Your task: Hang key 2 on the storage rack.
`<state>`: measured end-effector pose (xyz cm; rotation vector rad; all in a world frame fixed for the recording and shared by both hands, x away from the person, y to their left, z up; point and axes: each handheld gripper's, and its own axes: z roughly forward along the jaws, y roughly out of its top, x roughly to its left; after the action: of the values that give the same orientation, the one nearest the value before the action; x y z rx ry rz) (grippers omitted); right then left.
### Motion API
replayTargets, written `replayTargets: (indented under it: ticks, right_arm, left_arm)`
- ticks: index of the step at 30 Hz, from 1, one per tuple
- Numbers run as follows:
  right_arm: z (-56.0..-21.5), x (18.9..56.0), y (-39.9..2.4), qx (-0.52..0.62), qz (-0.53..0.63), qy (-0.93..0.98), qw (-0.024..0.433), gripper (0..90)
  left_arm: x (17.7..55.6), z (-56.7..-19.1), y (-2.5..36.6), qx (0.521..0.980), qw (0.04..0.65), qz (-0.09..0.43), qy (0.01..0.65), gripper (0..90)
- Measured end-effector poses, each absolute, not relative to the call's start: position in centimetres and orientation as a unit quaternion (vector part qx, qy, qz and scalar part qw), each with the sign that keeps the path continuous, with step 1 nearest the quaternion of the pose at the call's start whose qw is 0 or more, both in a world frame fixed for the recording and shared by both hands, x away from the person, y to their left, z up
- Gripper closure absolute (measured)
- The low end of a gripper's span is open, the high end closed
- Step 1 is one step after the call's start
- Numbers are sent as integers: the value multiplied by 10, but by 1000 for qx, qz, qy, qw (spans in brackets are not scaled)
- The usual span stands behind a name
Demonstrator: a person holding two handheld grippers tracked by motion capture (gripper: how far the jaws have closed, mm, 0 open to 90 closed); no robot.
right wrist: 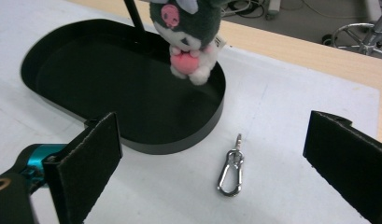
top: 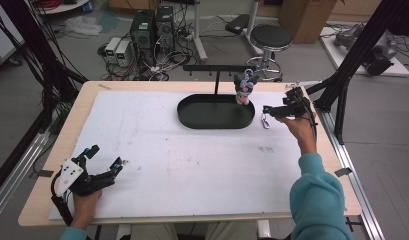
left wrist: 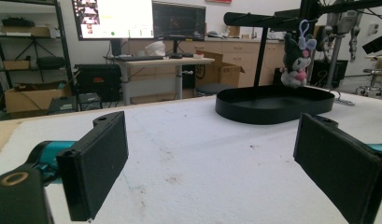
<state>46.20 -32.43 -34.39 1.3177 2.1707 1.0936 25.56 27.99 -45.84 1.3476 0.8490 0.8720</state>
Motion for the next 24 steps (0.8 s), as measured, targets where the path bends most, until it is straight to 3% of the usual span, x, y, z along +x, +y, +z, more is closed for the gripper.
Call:
replayTargets:
  ticks: [24]
  right_arm:
    - [-358,508,-318,493,326,792,153,51]
  left_arm:
    - [256,-458,280,585,615,379,368,105]
